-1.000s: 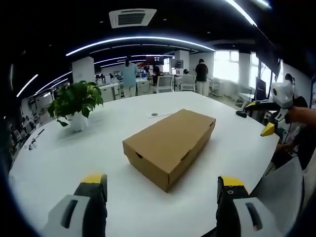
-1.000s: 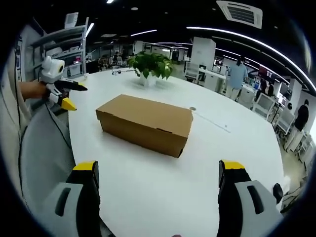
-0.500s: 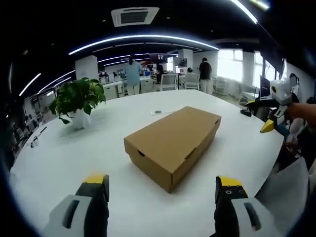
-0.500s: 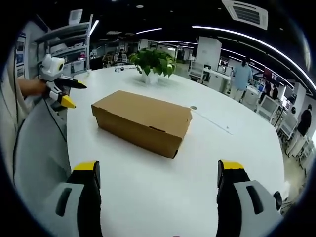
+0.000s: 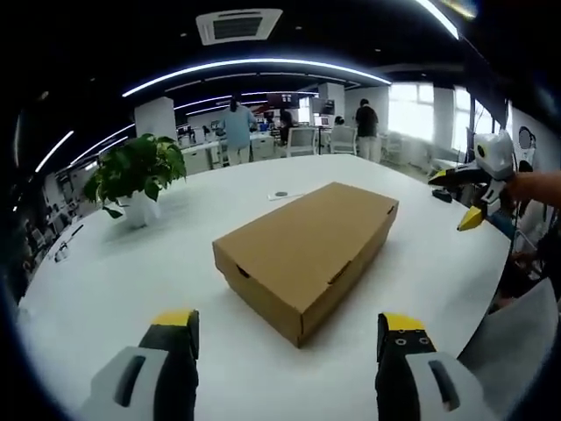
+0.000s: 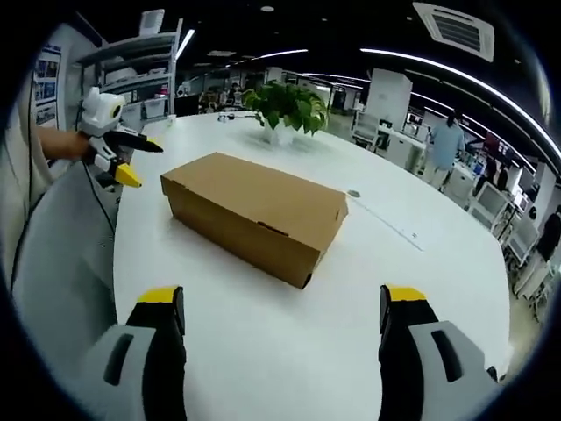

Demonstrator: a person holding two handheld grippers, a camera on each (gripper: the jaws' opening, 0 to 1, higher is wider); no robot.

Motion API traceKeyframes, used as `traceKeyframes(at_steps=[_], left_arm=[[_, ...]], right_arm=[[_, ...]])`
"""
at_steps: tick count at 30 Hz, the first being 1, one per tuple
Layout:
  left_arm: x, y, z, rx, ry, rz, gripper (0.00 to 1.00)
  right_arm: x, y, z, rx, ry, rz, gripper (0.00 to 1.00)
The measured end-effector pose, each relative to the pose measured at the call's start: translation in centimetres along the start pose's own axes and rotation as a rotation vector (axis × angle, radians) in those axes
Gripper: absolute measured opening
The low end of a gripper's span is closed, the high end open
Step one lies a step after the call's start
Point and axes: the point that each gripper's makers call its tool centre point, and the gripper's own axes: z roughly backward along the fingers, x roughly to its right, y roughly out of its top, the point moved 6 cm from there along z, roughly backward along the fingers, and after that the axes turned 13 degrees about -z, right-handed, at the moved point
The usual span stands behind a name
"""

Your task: Operate the shoe box by opening the lid, removing the specified soft item, and placing it in the target area until the item is outside and the box remains undamaged.

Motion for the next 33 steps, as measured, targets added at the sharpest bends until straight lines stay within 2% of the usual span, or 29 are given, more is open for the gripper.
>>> traceKeyframes(at_steps=[9,13,18,25,33], left_arm=[[1.0,0.2,-1.2,-0.004,0.011,-0.016,0.76],[1.5,-0.1,-1.7,-0.030,-0.002,-0.038,0.73],[1.7,-0.4,-2.2,-0.049,-0.003,0.004,0.71],[1.7,-0.6,-3.5,-0.057,0.030,0.072,0.67],[2.1,-0.4,-4.7,-0.053,0.068,0.069,0.62]], right_arm=[[1.1,0.6,-2.3,0.015,0.069,0.043,0.77],[1.5,0.9,-3.4,0.011,0.099,0.057,0.74],[2.1,1.0,-4.5,-0.004,0.126,0.075,0.70],[2.6,1.2,-6.1,-0.013,0.156,0.064,0.63],[3.0,1.4,-7.9,-0.039,0.171,0.076,0.54]])
